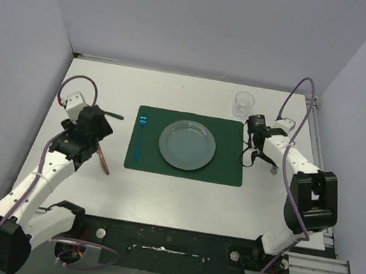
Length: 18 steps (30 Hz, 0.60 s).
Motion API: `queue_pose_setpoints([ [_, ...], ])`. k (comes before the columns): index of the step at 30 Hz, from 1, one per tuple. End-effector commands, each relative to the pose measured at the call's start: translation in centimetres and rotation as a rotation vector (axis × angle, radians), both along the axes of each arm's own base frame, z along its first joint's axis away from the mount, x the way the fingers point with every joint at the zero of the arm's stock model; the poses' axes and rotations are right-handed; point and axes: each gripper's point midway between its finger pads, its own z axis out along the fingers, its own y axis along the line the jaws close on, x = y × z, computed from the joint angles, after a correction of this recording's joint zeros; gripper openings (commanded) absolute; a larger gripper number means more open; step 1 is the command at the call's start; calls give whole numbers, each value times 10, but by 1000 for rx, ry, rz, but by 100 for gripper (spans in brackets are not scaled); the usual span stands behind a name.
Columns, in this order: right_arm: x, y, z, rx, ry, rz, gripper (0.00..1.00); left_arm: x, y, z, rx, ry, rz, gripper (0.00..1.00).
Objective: Set the dinner table for one person
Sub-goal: Pick up the spoon from the napkin.
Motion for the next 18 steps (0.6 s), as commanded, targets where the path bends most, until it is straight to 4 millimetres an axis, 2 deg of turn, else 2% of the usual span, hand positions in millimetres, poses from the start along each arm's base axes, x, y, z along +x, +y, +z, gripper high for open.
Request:
queue_pose_setpoints([
  [1, 13, -14, -3, 27, -65, -21, 61, 11, -5, 10, -20, -54, -11, 67],
  [5, 23, -22, -24, 106, -67, -20, 61, 11, -6, 8, -22, -50, -13, 67],
  [10, 47, -27, -47, 270, -104, 17, 61, 11, -5, 14, -23, -62, -11, 66],
  [18, 63, -43, -51, 347, -159, 16, 61, 13, -5, 21, -23, -71, -8, 66],
])
